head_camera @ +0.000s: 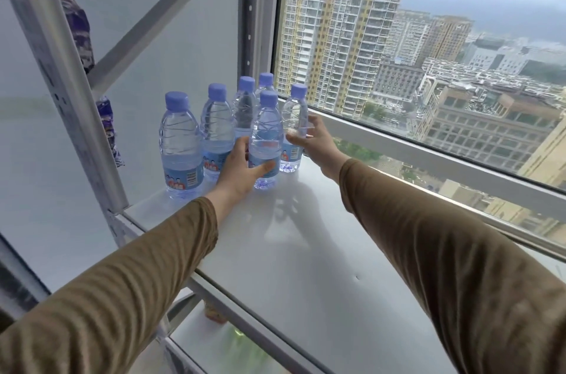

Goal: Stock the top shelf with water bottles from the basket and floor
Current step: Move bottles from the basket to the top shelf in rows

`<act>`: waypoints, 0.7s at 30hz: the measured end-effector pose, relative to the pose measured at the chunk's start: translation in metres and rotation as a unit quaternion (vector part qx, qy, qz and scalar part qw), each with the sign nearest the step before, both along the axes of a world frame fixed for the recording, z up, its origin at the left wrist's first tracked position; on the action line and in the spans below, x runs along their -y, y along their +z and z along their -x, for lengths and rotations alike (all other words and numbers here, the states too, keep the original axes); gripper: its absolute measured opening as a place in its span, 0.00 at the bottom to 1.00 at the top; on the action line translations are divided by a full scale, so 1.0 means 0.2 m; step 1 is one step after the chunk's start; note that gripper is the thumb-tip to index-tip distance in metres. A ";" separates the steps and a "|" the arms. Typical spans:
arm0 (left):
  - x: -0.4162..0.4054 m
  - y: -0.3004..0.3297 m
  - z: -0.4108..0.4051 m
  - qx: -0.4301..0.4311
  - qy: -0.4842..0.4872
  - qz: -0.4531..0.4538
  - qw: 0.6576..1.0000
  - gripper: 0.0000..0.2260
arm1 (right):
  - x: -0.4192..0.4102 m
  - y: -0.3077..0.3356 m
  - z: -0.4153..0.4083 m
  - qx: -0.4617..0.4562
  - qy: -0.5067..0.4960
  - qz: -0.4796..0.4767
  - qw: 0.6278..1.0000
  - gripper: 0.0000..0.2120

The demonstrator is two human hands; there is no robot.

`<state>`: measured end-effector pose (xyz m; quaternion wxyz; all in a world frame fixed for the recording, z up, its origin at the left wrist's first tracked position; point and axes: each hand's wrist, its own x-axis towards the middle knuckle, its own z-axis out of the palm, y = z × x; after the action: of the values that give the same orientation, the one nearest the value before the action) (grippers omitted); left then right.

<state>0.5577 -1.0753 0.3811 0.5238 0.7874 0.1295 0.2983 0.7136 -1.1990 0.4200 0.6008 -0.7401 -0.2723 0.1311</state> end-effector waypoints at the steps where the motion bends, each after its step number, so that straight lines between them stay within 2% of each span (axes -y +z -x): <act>1: 0.00 0.00 0.00 -0.003 -0.001 -0.002 1.000 0.26 | 0.01 0.00 0.00 0.000 0.005 0.003 1.000 0.31; 16: 0.00 0.01 -0.07 -0.026 0.013 -0.029 0.999 0.26 | 0.01 -0.01 0.01 0.030 -0.004 0.046 0.998 0.28; 21: 0.02 0.01 -0.05 -0.050 0.009 -0.025 0.998 0.32 | 0.03 0.00 0.03 0.029 -0.003 0.063 0.998 0.31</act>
<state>0.5686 -1.0784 0.3821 0.4941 0.8129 0.1548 0.2666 0.7067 -1.2049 0.4203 0.5453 -0.7805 -0.2791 0.1245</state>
